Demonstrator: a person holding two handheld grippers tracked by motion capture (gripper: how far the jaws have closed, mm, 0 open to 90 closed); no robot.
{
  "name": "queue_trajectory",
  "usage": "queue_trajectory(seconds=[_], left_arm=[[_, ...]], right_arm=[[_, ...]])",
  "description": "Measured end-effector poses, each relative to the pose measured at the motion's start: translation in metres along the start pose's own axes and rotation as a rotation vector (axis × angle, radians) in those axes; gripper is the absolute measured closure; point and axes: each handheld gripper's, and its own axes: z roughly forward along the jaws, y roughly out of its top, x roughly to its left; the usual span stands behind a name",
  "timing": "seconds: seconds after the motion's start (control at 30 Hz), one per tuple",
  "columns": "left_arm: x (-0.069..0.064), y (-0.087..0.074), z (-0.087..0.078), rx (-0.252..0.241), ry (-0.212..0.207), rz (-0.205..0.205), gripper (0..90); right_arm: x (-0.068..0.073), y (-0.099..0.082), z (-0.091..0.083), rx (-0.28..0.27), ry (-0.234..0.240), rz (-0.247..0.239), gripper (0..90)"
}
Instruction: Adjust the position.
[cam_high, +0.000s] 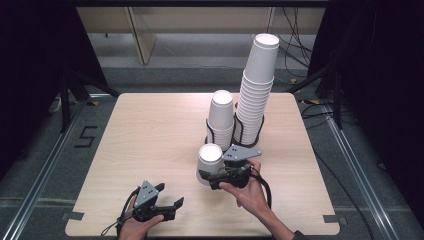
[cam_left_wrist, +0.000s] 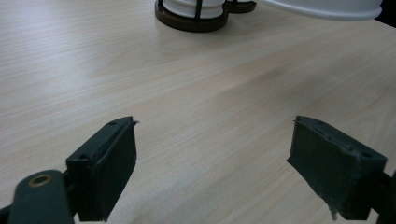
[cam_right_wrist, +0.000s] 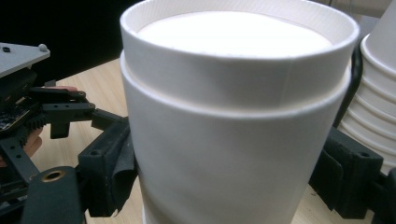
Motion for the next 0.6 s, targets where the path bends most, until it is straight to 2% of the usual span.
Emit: queue_trajectory(seconds=[0.17,0.2,0.23,0.3,0.33,0.37,0.43,0.47,0.5,0.53,0.57,0.6], left_arm=[[-0.002,0.001,-0.001,-0.031,-0.018,-0.002,14.3],[-0.002,0.002,-0.001,-0.037,-0.031,0.012,14.3],[-0.003,0.002,-0.001,-0.05,-0.048,0.016,14.3],[-0.005,0.003,-0.002,-0.057,-0.053,0.026,14.3],[-0.006,0.003,-0.001,-0.076,-0.07,0.027,14.3],[-0.007,0.004,-0.001,-0.08,-0.067,0.029,14.3],[-0.01,0.005,0.0,-0.11,-0.09,0.035,14.3],[-0.011,0.005,0.001,-0.123,-0.103,0.039,14.3],[-0.013,0.006,0.001,-0.124,-0.105,0.048,14.3],[-0.015,0.006,0.001,-0.128,-0.112,0.062,14.3],[-0.017,0.006,0.002,-0.14,-0.117,0.085,14.3],[-0.019,0.006,0.003,-0.146,-0.114,0.106,14.3]], right_arm=[[0.003,-0.004,0.002,0.001,0.01,0.009,18.7],[0.002,-0.004,0.003,-0.001,0.012,-0.006,18.7],[0.004,-0.005,0.003,0.006,0.013,0.012,18.7],[0.004,-0.005,0.005,-0.009,0.013,-0.007,18.7],[0.006,-0.006,0.006,0.003,0.029,0.006,18.7],[0.007,-0.007,0.008,-0.007,0.036,0.011,18.7],[0.008,-0.008,0.01,-0.008,0.041,0.004,18.7],[0.011,-0.009,0.011,0.001,0.053,0.023,18.7],[0.012,-0.009,0.012,0.009,0.055,0.038,18.7],[0.012,-0.01,0.014,-0.005,0.07,0.023,18.7],[0.014,-0.01,0.014,0.008,0.077,0.03,18.7],[0.015,-0.011,0.015,-0.006,0.073,0.025,18.7]])
